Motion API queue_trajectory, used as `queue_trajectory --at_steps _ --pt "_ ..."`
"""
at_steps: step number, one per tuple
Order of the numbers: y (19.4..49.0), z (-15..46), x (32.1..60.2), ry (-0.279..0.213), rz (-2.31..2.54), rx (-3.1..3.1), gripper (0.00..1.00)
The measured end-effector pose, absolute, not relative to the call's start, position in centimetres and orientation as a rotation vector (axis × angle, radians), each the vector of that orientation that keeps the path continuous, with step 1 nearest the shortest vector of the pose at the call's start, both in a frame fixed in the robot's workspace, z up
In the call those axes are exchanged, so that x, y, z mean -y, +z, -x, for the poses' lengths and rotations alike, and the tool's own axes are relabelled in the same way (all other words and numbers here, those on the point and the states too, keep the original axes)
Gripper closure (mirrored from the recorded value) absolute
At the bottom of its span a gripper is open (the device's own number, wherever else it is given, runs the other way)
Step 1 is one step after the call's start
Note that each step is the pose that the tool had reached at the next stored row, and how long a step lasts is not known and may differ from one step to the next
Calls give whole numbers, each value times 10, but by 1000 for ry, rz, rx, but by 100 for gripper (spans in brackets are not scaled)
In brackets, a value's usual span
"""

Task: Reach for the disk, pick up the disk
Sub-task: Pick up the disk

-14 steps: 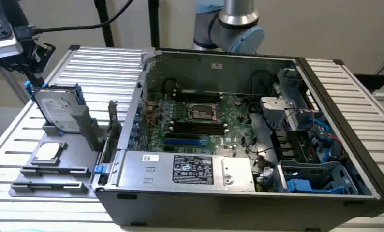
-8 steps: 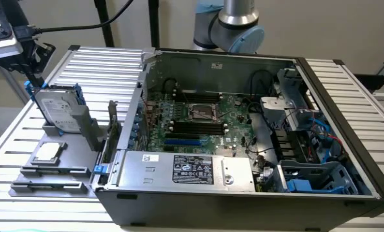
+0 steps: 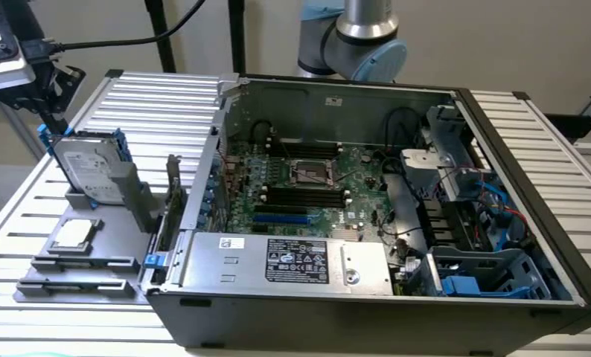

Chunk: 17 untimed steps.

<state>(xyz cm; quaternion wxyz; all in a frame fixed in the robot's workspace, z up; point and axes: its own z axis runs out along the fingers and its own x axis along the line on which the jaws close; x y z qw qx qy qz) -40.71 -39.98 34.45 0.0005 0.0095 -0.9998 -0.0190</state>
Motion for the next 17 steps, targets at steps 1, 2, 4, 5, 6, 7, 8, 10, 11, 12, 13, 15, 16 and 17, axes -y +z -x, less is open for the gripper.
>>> queue_trajectory --at_steps 1,2,4,5,6,7,8,10,11,12,13,15,16,17 --pt "344 407 398 -60 -30 3140 89" --pt "344 408 396 -60 -30 3140 89" --pt "344 408 392 -60 -30 3140 89" --pt "344 409 390 -60 -30 3140 89" --pt "344 411 389 -59 -30 3140 89" --pt "344 412 387 -59 -30 3140 89" --pt "344 414 386 -58 -29 3140 89" --pt "344 417 384 -54 -33 3140 89" --pt "344 417 384 -53 -37 3140 89" --pt "344 417 384 -53 -37 3140 89" --pt "344 417 384 -53 -37 3140 89" --pt "344 417 384 -53 -38 3140 89" --pt "344 417 384 -53 -47 3140 89" --pt "344 417 384 -53 -64 3139 89"
